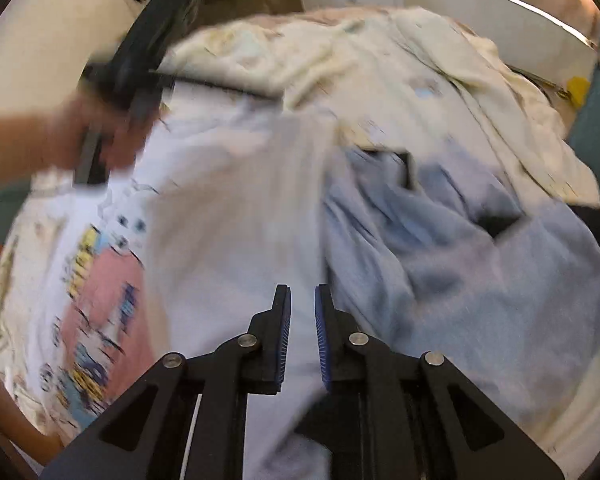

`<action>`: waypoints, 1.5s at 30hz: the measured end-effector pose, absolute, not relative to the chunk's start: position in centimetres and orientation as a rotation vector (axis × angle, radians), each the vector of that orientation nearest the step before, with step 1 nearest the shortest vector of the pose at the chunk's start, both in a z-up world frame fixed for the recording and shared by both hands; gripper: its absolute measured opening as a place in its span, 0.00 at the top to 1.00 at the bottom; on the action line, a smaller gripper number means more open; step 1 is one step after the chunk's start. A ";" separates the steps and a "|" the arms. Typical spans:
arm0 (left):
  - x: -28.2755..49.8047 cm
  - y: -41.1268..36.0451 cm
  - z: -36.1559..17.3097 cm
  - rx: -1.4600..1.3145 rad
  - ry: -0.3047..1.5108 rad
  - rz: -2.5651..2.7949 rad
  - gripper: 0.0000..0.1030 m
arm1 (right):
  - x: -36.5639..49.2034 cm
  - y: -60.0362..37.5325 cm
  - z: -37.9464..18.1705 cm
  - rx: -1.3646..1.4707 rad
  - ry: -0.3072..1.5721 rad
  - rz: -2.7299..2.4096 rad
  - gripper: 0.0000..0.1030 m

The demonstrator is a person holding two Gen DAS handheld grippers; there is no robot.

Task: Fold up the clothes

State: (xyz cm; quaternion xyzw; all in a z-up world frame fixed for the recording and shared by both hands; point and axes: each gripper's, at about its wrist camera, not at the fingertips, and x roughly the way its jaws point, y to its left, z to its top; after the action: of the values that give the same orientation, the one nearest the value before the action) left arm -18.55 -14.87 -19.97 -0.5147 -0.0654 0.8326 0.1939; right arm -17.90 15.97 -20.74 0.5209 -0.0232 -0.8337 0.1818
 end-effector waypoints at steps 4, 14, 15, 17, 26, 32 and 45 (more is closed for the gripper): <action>-14.3 -13.6 -23.9 -1.598 -0.074 2.275 0.65 | -19.5 13.8 -23.8 1.538 0.047 -2.296 0.86; -10.2 -17.6 -23.3 -1.655 -0.103 2.450 0.66 | -18.6 14.8 -24.4 1.631 0.113 -2.416 0.91; -9.4 -17.8 -22.7 -1.627 -0.114 2.434 0.66 | -18.3 15.0 -24.0 1.618 0.047 -2.405 0.91; -7.4 -16.4 -22.1 -1.567 -0.141 2.368 0.66 | -17.9 15.3 -23.4 1.575 -0.103 -2.346 0.91; -2.0 -14.9 -24.8 -1.654 0.027 2.310 0.67 | -16.0 9.9 -27.1 1.707 0.277 -2.228 0.92; -0.2 -15.6 -22.0 -1.588 0.018 2.362 0.67 | -14.1 11.7 -23.7 1.657 0.158 -2.309 0.91; 2.1 -10.7 -25.1 -1.597 0.058 2.126 0.67 | -14.0 13.7 -25.4 1.791 0.104 -2.290 0.92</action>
State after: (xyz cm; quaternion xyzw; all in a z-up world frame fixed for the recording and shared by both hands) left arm 2.10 -10.75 -25.07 -0.5831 0.0211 0.7762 0.2388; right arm -13.95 13.74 -25.41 0.6116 0.0355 -0.7818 0.1159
